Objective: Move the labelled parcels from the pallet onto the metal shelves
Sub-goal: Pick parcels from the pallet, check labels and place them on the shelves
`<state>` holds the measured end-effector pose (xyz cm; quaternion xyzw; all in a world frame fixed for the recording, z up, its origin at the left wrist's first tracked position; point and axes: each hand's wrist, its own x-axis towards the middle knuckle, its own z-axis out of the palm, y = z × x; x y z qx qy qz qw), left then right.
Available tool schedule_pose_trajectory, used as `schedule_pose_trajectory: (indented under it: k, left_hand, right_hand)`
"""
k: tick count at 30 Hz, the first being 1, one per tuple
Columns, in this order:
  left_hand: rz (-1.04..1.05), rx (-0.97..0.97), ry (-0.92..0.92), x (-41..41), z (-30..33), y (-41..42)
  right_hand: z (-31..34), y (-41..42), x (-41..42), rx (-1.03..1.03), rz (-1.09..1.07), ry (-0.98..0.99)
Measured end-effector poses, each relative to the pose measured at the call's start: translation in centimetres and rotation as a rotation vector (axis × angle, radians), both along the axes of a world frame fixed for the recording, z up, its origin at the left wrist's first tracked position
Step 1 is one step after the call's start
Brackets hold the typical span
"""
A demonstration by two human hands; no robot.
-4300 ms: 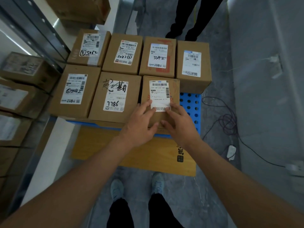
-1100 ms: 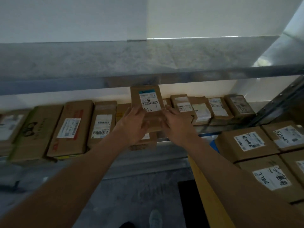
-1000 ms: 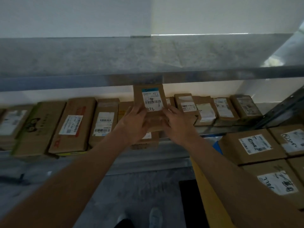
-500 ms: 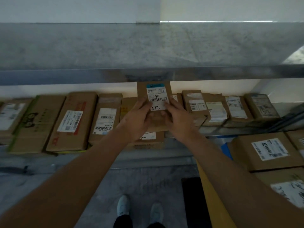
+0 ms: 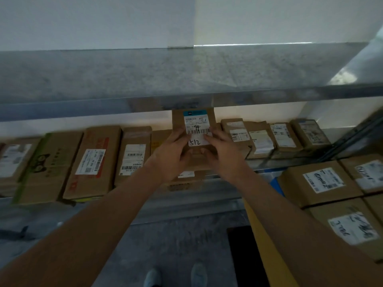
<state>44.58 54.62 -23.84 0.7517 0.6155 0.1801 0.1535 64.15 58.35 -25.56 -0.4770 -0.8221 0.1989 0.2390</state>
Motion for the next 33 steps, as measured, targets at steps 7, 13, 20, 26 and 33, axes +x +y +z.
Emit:
schedule_pose_trajectory:
  k: [7, 13, 20, 26, 33]
  left_hand:
    - [-0.163, 0.021, 0.019, -1.0, 0.7, 0.1]
    - [-0.314, 0.049, -0.026, -1.8, 1.0, -0.6]
    - [-0.466, 0.072, -0.037, -1.3, 1.7, -2.0]
    - [-0.568, 0.059, -0.056, 0.9, 2.3, -4.0]
    - [-0.690, 0.095, -0.034, 6.1, 3.1, -7.0]
  right_hand:
    - [1.4, -3.1, -0.7, -0.007, -0.131, -0.034]
    - [2.1, -6.9, -1.9, -0.023, -0.296, -0.051]
    - [2.8, -11.7, -2.4, -0.048, -0.509, -0.130]
    - [3.4, -16.2, -1.2, -0.093, -0.665, -0.165]
    - [4.8, -21.8, 2.3, -0.132, -0.818, -0.129]
